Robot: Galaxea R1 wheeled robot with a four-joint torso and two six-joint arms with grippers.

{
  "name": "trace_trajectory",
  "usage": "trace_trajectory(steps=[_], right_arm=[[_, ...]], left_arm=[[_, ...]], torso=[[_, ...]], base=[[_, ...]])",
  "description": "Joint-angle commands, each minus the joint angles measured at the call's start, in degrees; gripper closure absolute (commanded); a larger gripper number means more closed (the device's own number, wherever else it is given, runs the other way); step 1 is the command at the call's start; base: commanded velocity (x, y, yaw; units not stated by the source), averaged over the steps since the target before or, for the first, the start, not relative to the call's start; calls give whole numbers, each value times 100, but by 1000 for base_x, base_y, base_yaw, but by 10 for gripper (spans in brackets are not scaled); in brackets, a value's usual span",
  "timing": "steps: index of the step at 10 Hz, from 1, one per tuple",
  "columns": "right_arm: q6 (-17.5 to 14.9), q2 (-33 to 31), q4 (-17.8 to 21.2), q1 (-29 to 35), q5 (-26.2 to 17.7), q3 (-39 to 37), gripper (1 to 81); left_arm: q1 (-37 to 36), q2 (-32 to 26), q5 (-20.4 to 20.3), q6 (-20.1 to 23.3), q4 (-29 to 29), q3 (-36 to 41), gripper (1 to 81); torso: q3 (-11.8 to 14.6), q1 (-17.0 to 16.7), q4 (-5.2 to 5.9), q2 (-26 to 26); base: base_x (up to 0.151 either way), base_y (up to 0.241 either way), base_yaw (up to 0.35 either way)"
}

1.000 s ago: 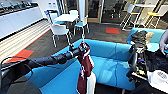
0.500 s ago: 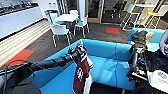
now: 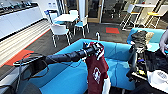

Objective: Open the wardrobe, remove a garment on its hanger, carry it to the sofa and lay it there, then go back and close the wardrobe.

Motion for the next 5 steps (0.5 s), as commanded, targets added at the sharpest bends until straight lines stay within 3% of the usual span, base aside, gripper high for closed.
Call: trace_trajectory(steps=[1, 2, 3, 5], right_arm=[[-2, -8, -56, -46, -359, 24, 10], [-2, -8, -47, -38, -359, 24, 10], [-2, -8, -65, -46, -350, 33, 10], [-2, 9, -65, -28, -359, 24, 10]], left_arm=[[-1490, 306, -446, -358, -5, -131, 811], [-1638, 457, -446, -500, -14, -255, 811], [-1779, 615, -446, -676, 12, -395, 811], [-2026, 852, -446, -957, -5, -650, 811]], torso=[[0, 0, 0, 0], [-303, 0, 0, 0], [-13, 0, 0, 0], [-65, 2, 0, 2]], base=[[0, 0, 0], [0, 0, 0], [0, 0, 0], [0, 0, 0]])
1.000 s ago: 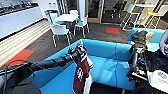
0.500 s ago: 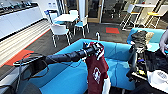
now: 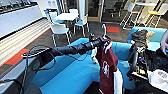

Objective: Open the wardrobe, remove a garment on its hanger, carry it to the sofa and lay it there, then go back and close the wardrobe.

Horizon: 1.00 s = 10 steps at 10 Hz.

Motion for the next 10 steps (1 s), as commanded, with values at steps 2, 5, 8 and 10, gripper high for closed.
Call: trace_trajectory(steps=[2, 5, 8, 10], right_arm=[[-2, 41, -62, -41, -371, 22, 10], [7, 59, -45, -41, -371, 22, 10], [7, 128, -44, -41, -371, -31, 10], [7, 155, -36, -41, -371, -66, 10]], left_arm=[[-1493, 500, -555, -456, 39, -348, 811], [-1300, 1218, -432, -473, 101, -1109, 811], [-1133, 1554, -247, -473, 434, -1797, 811], [-1001, 1379, -238, -473, 531, -2106, 811]], torso=[[0, 0, 0, 0], [0, 0, 0, 0], [0, 2, 0, 0], [0, 2, 0, 0]], base=[[0, 0, 0], [0, 0, 0], [0, 0, 0], [0, 0, 0]])
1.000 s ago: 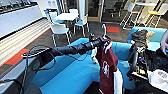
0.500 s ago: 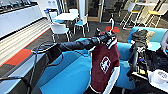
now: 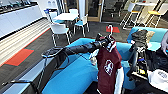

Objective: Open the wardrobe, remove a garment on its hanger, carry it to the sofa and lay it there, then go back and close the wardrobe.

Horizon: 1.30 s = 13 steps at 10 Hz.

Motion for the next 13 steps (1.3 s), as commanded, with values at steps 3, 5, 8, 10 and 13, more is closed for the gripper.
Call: trace_trajectory(steps=[3, 5, 8, 10, 13], right_arm=[[5, 8, -38, -48, -368, 6, 10], [5, 8, -30, -57, -368, -29, 10], [14, 8, -12, -57, -368, -29, 10], [14, 8, -3, -74, -341, -47, 10], [31, -1, 6, -92, -289, -47, 10]], left_arm=[[-789, -270, -332, -36, 447, -576, 811], [-525, -445, -236, -36, 771, -997, 811], [-288, -815, -77, -27, 1194, -1156, 811], [-94, -930, 54, -27, 1493, -1515, 811], [-50, -965, 134, -27, 1686, -2176, 811]], torso=[[0, 0, 0, 0], [0, 0, 0, 0], [0, 0, 0, 2], [0, 0, 0, 2], [0, 2, 0, 2]], base=[[0, 0, 0], [0, 0, 0], [0, 0, 0], [0, 0, 0], [0, 0, 0]])
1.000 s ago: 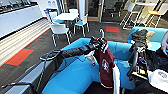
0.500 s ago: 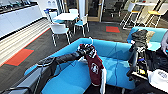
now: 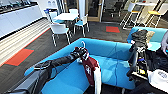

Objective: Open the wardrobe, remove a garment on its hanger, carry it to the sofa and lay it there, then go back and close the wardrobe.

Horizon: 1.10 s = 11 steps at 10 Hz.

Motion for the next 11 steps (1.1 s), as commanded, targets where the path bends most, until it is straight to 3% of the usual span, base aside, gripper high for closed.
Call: trace_trajectory(steps=[1, 4, 5, 7, 11], right_arm=[[12, -1, -5, -99, -336, 17, 10], [29, -10, -5, -99, -336, 17, 10], [38, -18, -5, -99, -327, 17, 10], [47, -10, -5, -99, -336, 17, 10], [47, 34, -14, -99, -327, 17, 10]], left_arm=[[-1223, -117, 12, 21, 353, -282, 811], [-1214, -495, 30, 29, 371, -247, 811], [-1170, -626, 39, 29, 397, -247, 811], [-1012, -889, 56, 29, 625, -264, 811], [-459, -1436, 109, 29, 1021, -238, 811]], torso=[[0, 0, 262, 0], [0, 0, 744, 0], [0, 0, 444, 0], [0, 0, 686, 0], [0, 0, 693, 0]], base=[[0, 0, 0], [0, 0, 0], [0, 0, 0], [0, 0, 0], [0, 0, 0]])
